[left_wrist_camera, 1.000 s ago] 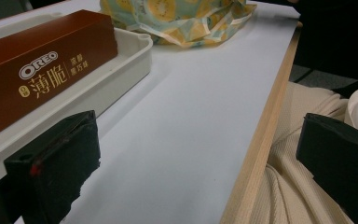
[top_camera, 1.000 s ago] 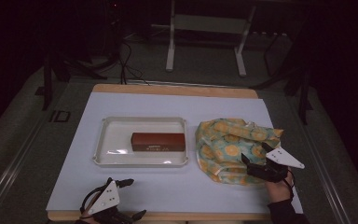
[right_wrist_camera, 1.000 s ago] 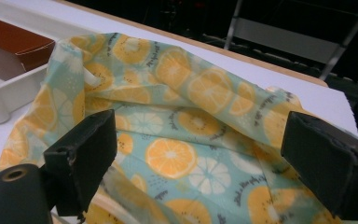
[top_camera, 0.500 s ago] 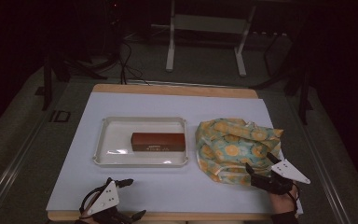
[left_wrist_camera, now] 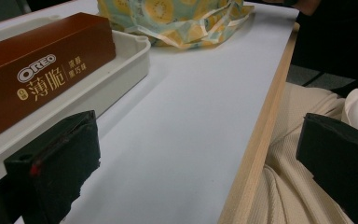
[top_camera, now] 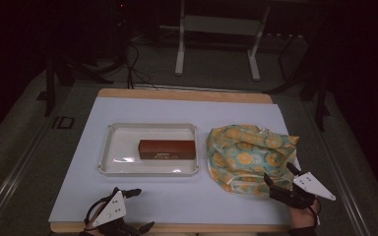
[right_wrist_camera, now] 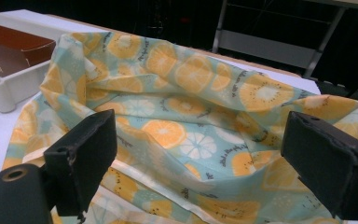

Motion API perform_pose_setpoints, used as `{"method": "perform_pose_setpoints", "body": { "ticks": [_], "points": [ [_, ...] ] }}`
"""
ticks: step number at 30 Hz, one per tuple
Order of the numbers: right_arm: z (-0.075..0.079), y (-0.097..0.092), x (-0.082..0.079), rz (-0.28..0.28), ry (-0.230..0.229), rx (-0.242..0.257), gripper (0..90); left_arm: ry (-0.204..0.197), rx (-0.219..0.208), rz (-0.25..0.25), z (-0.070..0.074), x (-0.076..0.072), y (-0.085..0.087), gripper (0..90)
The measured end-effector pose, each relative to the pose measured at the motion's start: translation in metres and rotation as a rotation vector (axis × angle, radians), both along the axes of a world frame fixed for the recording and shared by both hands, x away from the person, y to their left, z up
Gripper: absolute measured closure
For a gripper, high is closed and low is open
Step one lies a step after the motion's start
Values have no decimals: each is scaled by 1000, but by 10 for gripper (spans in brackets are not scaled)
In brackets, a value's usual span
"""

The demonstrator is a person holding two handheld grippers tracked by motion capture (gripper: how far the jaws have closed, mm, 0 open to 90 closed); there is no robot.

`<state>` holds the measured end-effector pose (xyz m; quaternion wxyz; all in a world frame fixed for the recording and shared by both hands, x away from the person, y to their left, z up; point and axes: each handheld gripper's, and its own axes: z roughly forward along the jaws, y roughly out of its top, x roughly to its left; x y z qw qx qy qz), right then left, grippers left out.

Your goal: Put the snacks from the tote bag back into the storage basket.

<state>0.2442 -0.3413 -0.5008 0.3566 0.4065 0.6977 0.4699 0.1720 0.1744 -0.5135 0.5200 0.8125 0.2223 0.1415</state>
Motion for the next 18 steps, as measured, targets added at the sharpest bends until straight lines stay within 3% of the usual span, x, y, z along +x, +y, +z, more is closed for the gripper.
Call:
{"method": "perform_pose_setpoints", "body": {
  "ticks": [7,18],
  "points": [
    [-1,2,1,2,-12,-13,107,0,-2,2,0,0,0,0],
    [0,-1,1,13,-12,12,108,0,-1,8,0,1,1,0]
  ]
}}
